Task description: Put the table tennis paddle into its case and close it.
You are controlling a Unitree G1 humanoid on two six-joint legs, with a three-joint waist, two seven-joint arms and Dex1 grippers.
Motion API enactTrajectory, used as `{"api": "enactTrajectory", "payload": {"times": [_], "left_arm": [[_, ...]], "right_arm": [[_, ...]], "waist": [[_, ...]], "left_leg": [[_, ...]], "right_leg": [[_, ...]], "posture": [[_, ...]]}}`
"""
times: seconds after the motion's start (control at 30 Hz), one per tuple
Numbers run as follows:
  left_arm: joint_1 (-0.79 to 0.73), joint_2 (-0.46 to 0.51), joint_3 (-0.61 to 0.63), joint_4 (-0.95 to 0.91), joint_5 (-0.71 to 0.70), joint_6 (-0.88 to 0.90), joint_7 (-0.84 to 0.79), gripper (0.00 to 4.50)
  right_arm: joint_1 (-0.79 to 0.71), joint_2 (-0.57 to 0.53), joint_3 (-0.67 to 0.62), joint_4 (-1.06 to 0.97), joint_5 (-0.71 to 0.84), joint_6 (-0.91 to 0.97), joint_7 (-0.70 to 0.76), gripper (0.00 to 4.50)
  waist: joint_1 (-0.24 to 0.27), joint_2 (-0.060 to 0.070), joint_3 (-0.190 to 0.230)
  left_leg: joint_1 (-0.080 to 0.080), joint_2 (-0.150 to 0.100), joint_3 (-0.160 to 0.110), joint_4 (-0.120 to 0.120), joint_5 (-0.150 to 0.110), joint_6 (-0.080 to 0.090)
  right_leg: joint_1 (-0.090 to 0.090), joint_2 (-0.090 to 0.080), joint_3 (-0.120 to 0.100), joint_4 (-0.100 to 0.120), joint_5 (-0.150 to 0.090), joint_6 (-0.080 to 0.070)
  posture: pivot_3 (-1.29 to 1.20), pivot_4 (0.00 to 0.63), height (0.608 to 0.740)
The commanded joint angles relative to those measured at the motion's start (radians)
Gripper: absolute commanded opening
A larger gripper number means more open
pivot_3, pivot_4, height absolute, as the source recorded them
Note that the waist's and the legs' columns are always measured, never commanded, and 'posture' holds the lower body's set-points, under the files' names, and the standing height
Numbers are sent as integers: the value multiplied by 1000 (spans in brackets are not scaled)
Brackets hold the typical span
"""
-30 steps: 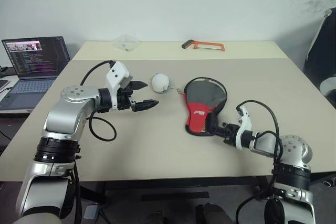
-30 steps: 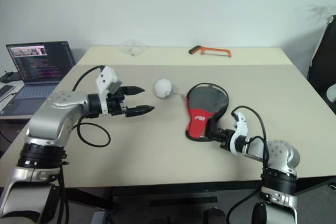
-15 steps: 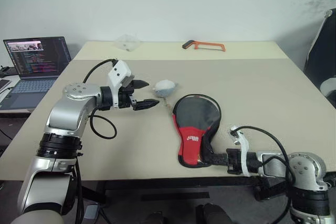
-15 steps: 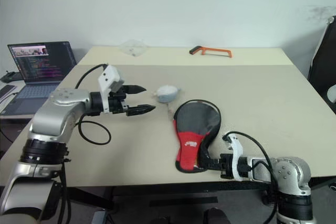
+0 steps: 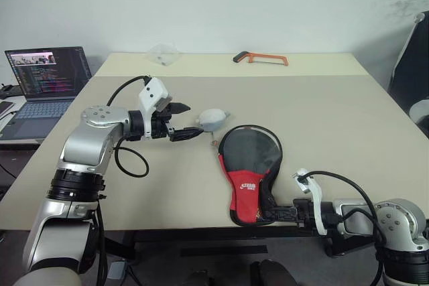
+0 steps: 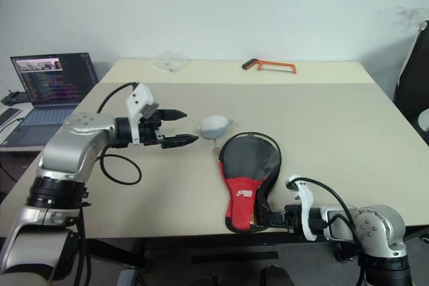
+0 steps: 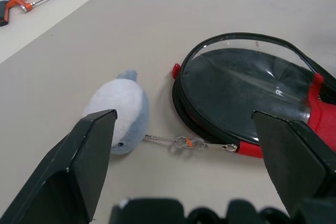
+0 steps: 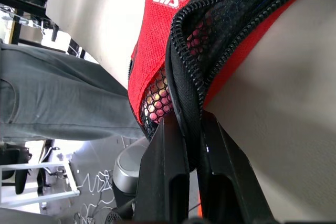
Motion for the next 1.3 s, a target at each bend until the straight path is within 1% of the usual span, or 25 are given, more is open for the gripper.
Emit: {"api": "enactTrajectory", "payload": {"times": [0.03,0.4,0.47,0.6,0.67,0.7,0.8,0.97,1.0,1.07,1.13,1.17,1.27,1.3], "left_arm": [[-33,4,13,-9,2,-14,2,4500],[-35,4,14,-4,9,-16,3,4500],[-36,2,12,3,14,-21,6,4500],[-38,-3,12,4,17,-21,8,4500],[-38,-5,12,5,19,-22,8,4500],[-38,-6,12,5,19,-22,8,4500],[-38,-7,13,6,21,-22,7,4500],[-36,-3,16,11,26,-26,4,4500],[-36,-3,17,11,27,-26,4,4500],[-35,-1,22,15,30,-28,8,4500],[-36,-2,27,22,35,-33,19,4500],[-48,-9,30,43,41,-19,42,4500],[-95,-40,38,116,53,10,116,4500],[-114,-55,39,147,58,6,136,4500]], "right_arm": [[25,-27,31,-37,24,9,34,23],[30,-53,53,-34,14,-22,48,23],[17,-68,73,-31,-16,-37,33,23],[8,-111,112,-35,-43,-86,54,23],[11,-134,123,-42,-48,-99,71,651],[12,-144,125,-45,-49,-104,77,823],[5,-170,109,-50,-36,-108,93,1814],[-31,-219,6,-70,21,-91,126,3460],[-31,-241,-11,-82,32,-94,141,3854],[-41,-317,-50,-110,40,-119,182,4474],[-47,-382,-53,-127,14,-166,215,4474],[-92,-408,-39,-119,-34,-217,210,4474],[-273,-376,5,-36,-147,-325,129,4474],[-324,-343,52,-14,-205,-382,102,4474]], "waist": [[0,0,0],[1,0,0],[1,0,0],[1,0,0],[2,0,0],[2,0,0],[2,0,0],[5,-1,0],[5,-1,0],[5,-1,0],[5,-1,0],[5,-1,0],[-1,-1,1],[-1,-2,0]], "left_leg": [[0,0,0,0,0,0],[0,0,0,0,0,0],[0,0,0,0,0,0],[0,0,0,1,0,0],[0,0,0,1,0,0],[0,0,0,1,0,0],[0,0,0,1,0,0],[0,-1,0,2,0,0],[0,-1,0,2,0,0],[0,-1,0,2,0,0],[0,0,0,2,0,0],[0,0,0,2,0,0],[1,0,3,2,0,0],[1,0,3,2,1,0]], "right_leg": [[0,0,0,0,0,0],[0,0,0,0,0,0],[0,0,0,0,0,0],[1,0,0,0,-1,1],[1,0,0,0,-1,1],[1,0,0,0,-1,1],[1,0,0,0,-1,1],[2,-1,0,0,-2,4],[2,-1,0,0,-2,4],[2,-1,0,0,-2,4],[2,0,0,0,-2,4],[2,0,0,0,-2,4],[2,0,0,0,-2,5],[2,0,0,0,-1,6]], "posture": [[0,150,740],[0,150,740],[0,150,740],[0,150,740],[0,150,740],[0,150,740],[0,150,740],[0,150,740],[0,150,740],[0,150,740],[0,150,740],[0,150,740],[0,150,740],[0,150,740]]}}
